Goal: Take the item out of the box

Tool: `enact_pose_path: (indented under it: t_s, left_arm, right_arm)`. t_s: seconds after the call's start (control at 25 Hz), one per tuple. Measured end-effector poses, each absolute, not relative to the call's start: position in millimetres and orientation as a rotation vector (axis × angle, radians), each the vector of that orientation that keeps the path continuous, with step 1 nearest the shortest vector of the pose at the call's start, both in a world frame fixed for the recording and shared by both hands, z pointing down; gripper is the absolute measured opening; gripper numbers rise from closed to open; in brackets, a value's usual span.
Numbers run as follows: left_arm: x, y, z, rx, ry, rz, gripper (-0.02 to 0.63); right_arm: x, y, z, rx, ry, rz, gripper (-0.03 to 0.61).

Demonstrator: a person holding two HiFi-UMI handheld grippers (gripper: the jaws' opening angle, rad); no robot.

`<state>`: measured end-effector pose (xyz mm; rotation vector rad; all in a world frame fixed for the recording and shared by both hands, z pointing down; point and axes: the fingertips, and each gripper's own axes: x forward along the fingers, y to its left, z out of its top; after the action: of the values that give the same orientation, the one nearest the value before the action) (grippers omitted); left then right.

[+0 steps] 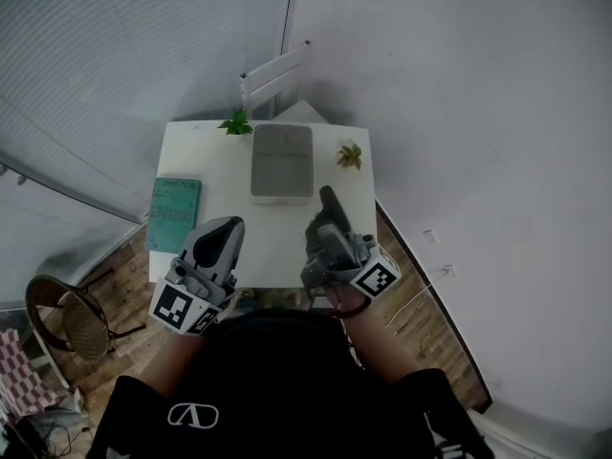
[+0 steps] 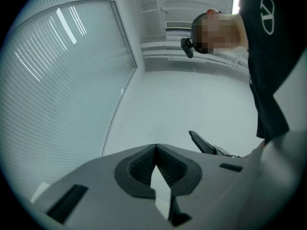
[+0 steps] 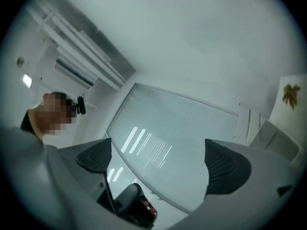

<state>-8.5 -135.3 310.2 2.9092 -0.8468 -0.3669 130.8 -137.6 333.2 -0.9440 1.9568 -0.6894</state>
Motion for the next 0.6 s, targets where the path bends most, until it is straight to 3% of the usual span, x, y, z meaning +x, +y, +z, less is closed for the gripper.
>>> enact_pose_path:
  t_s: [0.6]
  left_arm:
    - [-19.8,-134.5,332.4,2.874,-0.923,-0.279,0.005]
  right_arm:
    - [141.8,-171.8,489.7,-0.825,1.554,-1.152,0.584]
